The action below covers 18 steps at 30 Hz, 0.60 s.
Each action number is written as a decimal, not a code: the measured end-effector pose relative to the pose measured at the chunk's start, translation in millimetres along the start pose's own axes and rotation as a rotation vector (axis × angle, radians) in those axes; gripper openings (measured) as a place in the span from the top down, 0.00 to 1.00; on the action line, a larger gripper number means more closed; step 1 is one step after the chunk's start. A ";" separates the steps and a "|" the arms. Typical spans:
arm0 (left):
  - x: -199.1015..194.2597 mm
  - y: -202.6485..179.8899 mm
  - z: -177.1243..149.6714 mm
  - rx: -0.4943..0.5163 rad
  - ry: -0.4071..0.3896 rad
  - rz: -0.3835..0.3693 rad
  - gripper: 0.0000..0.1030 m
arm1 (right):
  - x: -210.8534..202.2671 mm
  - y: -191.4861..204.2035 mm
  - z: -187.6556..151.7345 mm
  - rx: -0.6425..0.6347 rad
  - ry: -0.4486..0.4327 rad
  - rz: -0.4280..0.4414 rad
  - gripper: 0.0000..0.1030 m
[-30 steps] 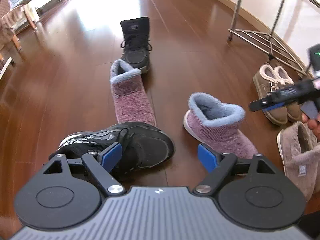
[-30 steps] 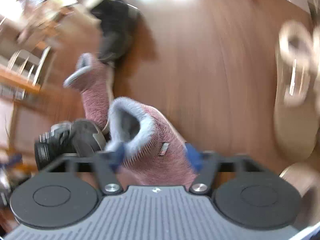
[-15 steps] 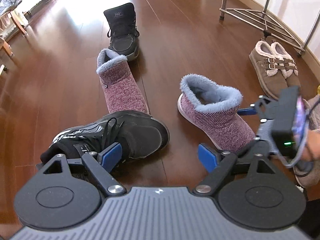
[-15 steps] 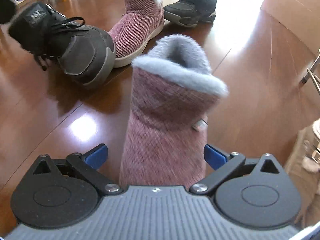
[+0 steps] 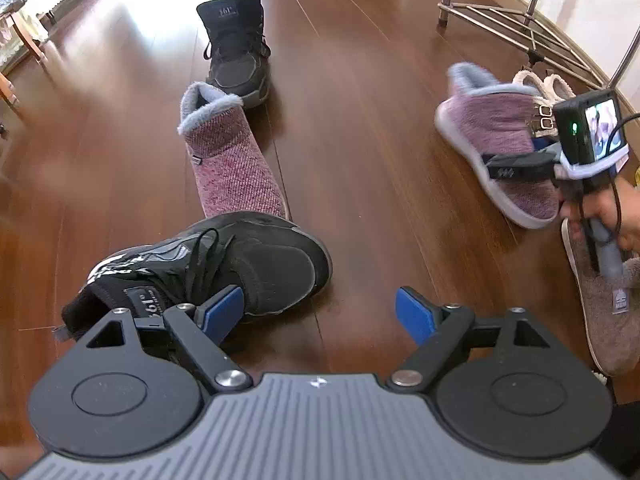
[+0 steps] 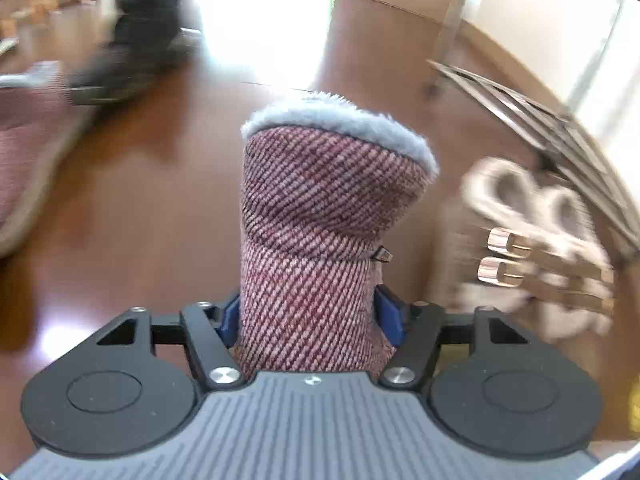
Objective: Organize scattered shoes
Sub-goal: 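Grasp the pink boot again and stand it beside the tan boots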
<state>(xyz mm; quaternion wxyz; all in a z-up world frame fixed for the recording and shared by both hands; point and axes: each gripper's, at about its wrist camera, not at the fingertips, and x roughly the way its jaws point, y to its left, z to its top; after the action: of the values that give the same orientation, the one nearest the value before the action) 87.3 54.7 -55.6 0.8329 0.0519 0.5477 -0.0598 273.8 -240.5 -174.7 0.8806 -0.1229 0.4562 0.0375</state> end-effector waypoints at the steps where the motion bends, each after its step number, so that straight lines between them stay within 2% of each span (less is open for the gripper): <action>1: 1.6 -0.9 0.8 0.004 0.002 -0.006 0.18 | 2.5 -7.8 0.2 0.014 0.015 -0.013 0.22; 4: 4.9 -3.5 1.7 0.014 0.005 -0.014 0.18 | -7.4 -7.6 -4.7 -0.028 -0.005 -0.002 0.06; 6: 7.3 -5.3 2.4 0.016 0.008 -0.022 0.18 | -12.0 3.2 -9.6 -0.088 -0.015 -0.025 0.05; 7: 8.4 -6.0 3.5 0.012 0.009 -0.034 0.18 | -11.4 8.9 -11.9 -0.101 -0.005 -0.036 0.12; 9: 8.6 -8.5 4.4 0.015 0.005 -0.043 0.18 | -8.3 8.3 -14.1 -0.088 0.006 -0.029 0.38; 10: 8.5 -10.0 4.8 0.021 0.001 -0.046 0.18 | -7.0 6.6 -14.4 -0.083 0.004 -0.027 0.43; 13: 10.1 -12.1 5.1 0.028 -0.001 -0.051 0.18 | -2.6 4.4 -7.7 -0.091 -0.017 -0.023 0.49; 18: 14.2 -12.2 6.0 0.017 0.009 -0.054 0.18 | 8.9 0.8 1.5 -0.081 -0.019 -0.021 0.50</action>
<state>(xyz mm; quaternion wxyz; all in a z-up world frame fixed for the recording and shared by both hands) 96.4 41.2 -66.5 0.8280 0.0443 0.5522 -0.0868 280.1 -239.7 -181.3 0.8795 -0.1631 0.4444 0.0478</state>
